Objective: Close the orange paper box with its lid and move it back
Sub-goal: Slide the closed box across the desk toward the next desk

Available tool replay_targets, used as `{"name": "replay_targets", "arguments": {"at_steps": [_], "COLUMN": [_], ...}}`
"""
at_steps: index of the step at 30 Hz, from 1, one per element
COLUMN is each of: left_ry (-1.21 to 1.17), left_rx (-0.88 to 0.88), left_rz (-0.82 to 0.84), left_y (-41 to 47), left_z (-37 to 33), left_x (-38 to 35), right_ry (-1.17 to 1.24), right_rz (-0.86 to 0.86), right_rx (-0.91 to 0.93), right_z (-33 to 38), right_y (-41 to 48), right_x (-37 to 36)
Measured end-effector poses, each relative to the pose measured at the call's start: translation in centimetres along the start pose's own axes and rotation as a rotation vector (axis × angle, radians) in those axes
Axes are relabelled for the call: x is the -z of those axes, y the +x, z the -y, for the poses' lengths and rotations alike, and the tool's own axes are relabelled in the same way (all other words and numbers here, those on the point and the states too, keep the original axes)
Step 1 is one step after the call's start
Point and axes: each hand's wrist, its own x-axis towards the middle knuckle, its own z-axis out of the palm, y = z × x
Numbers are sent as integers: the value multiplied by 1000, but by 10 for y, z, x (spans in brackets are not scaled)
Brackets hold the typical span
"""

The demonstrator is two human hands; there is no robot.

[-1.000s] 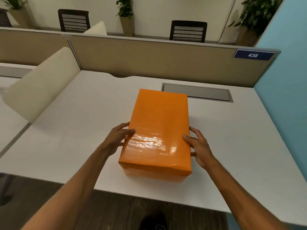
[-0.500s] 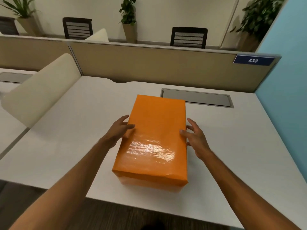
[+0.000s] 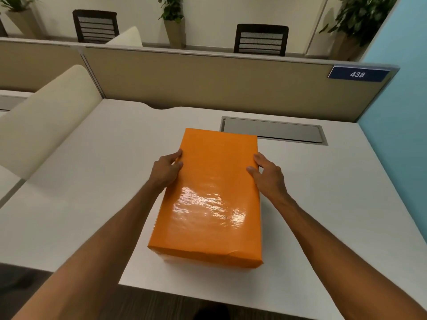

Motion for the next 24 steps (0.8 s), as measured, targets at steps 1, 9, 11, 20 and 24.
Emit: {"name": "replay_targets", "arguments": {"at_steps": [1, 9, 11, 20, 24], "left_ry": [-18, -390, -411, -557, -564], "left_rx": [3, 134, 142, 185, 192], "left_rz": [8, 154, 169, 267, 222], "left_y": [1, -24, -41, -81, -86], "left_z": [0, 22, 34, 46, 43], "left_x": [1, 15, 18, 21, 31], "right_ry": [12, 310, 403, 780, 823], "right_rz": [9, 140, 125, 238, 265], "right_rx": [-3, -217, -270, -354, -348], "right_z": [0, -9, -14, -7, 2], "right_y": [-1, -48, -67, -110, -111], "right_x": [0, 8, 10, 10, 10]}}
